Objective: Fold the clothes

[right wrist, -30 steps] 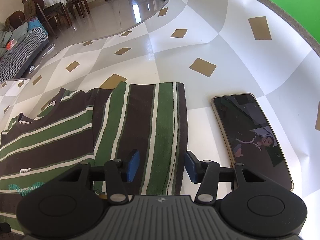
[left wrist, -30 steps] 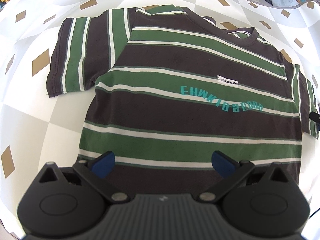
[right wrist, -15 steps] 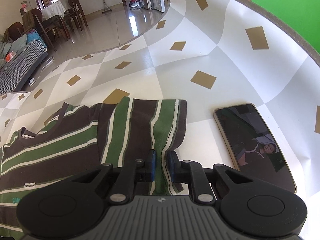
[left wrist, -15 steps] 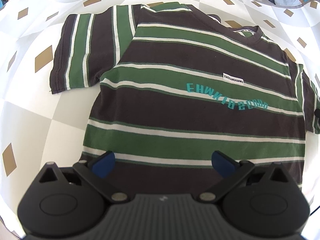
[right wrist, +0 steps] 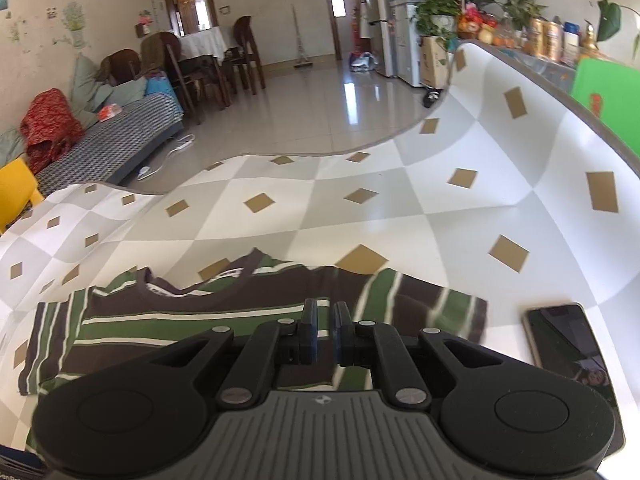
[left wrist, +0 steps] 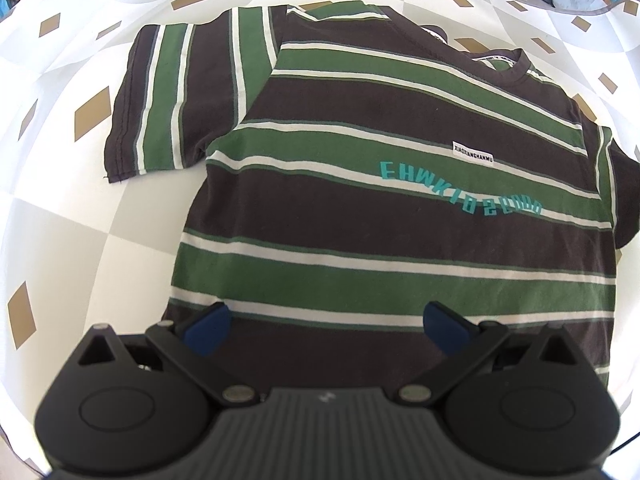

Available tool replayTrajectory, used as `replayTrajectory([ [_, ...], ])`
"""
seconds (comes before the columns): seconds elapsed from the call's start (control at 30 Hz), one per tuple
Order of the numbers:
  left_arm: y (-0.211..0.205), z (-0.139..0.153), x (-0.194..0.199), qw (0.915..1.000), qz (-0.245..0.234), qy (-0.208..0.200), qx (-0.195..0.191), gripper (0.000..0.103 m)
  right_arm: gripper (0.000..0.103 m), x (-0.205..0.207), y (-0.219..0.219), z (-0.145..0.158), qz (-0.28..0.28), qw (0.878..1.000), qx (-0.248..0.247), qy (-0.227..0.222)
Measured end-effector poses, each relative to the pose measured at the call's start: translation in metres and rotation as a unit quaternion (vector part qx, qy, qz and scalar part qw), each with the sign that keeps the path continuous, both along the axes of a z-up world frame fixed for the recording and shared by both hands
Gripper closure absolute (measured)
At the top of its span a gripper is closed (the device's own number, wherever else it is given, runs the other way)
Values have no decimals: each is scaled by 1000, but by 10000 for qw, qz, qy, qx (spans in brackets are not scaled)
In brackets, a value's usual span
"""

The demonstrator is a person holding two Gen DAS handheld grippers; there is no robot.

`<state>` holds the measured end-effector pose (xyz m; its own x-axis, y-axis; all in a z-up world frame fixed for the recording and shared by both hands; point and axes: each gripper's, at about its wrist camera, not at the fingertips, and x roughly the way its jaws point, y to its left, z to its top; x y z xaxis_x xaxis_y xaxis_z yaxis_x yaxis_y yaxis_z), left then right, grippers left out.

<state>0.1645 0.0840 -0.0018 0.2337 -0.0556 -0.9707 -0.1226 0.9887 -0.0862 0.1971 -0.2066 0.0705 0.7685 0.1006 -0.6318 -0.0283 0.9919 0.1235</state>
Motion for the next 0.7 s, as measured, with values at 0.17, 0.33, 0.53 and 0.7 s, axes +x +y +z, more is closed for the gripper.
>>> replayTrajectory([
  [0.17, 3, -1, -1, 10000, 22, 36, 12, 0, 94, 1, 24, 3, 360, 9993, -102, -84],
  [0.33, 8, 2, 0, 9999, 104, 9, -15, 0, 87, 1, 3, 0, 67, 9992, -400, 27],
  [0.53, 6, 1, 1, 9999, 136, 75, -67, 0, 71, 1, -46, -24, -536, 9950, -498, 687],
  [0.7, 0, 2, 1, 9999, 74, 60, -33, 0, 64, -1, -83, -38, -989, 9891, -94, 1087],
])
